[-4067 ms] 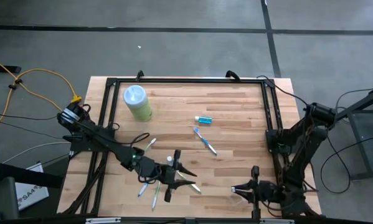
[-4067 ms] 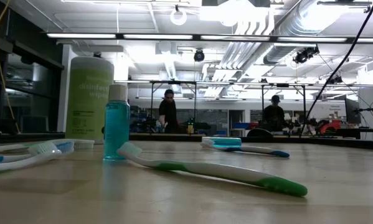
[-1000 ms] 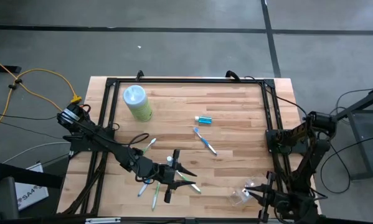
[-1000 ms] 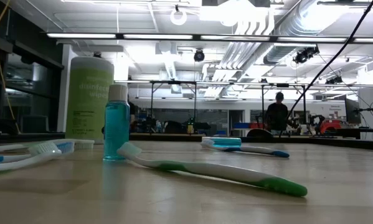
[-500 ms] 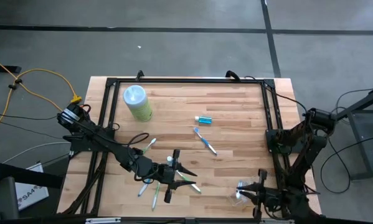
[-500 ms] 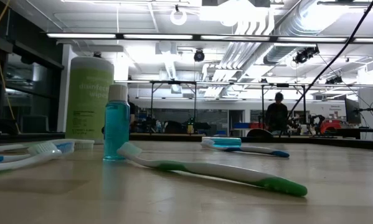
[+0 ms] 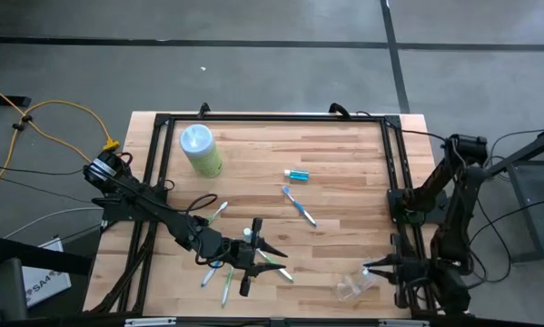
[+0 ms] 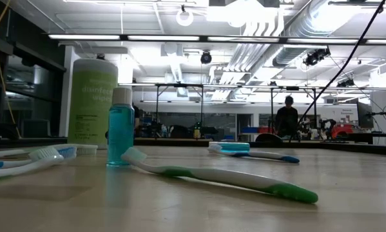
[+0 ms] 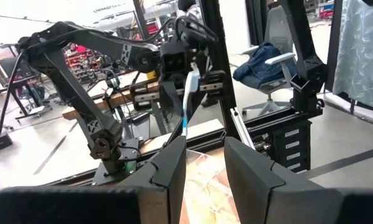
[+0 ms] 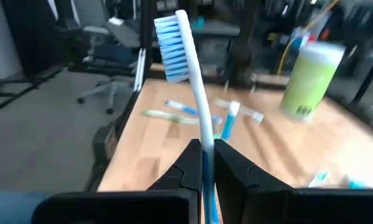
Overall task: Pick & Place toothbrushing station
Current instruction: Put the left blue toothbrush into the right section of the transparent organizer, then put the top blue toothbrush into the right section of the transparent organizer
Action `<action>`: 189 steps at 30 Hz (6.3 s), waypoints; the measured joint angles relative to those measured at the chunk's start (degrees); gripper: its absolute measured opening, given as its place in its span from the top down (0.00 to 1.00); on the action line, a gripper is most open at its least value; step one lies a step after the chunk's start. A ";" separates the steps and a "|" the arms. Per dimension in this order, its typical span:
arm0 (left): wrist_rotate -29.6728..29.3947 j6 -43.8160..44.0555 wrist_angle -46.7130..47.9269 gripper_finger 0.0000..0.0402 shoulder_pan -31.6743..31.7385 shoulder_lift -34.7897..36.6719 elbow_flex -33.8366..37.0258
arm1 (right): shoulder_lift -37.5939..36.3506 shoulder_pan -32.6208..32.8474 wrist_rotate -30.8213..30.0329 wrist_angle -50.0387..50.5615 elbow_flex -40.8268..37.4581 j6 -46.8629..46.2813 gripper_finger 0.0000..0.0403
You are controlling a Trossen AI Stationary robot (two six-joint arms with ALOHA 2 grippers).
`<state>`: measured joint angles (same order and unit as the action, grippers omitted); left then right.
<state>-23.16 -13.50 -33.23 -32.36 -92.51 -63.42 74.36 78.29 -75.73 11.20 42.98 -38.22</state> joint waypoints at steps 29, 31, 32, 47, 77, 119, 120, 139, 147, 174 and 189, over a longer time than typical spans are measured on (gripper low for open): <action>-0.02 -0.04 -0.24 0.74 0.00 0.00 0.00 | 0.82 13.69 -13.84 18.84 -10.66 -45.90 0.97; -0.02 -0.04 -0.24 0.74 0.00 0.00 0.00 | 0.92 13.63 -13.67 17.64 -12.48 -47.47 0.97; -0.02 -0.04 -0.24 0.74 0.00 0.00 0.00 | 0.92 13.65 -13.31 16.79 -13.27 -47.68 0.97; -0.02 -0.02 -0.26 0.74 -0.01 0.02 0.00 | 0.95 13.55 -8.83 6.58 -18.64 -48.31 0.97; -0.02 -0.02 -0.55 0.74 -0.01 0.04 0.00 | 0.86 10.50 -0.79 6.28 -18.62 -49.04 0.95; -28.52 10.16 8.86 0.74 -10.90 0.09 0.00 | -23.81 -36.73 28.00 -27.34 -18.60 18.37 0.67; -28.90 10.16 8.87 0.74 -11.23 0.09 0.00 | -23.74 -38.74 30.58 -27.30 -18.59 18.21 0.67; -32.26 10.51 9.30 0.74 -13.23 0.07 0.00 | -3.78 -64.17 60.79 -5.04 0.39 15.05 0.67; -32.24 10.56 9.65 0.74 -14.95 0.07 0.00 | 4.99 -69.20 64.30 0.38 2.47 12.11 0.67; -32.45 11.10 12.03 0.74 -16.61 0.04 0.00 | 25.59 -72.14 60.63 15.94 20.85 12.99 0.67; -32.52 10.01 12.28 0.74 -18.23 0.02 0.00 | 32.20 -75.83 61.25 24.55 26.53 10.91 0.67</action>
<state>-55.68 -3.49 -20.95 -50.59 -92.49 -63.42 106.56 2.46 -14.47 35.75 69.52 -27.31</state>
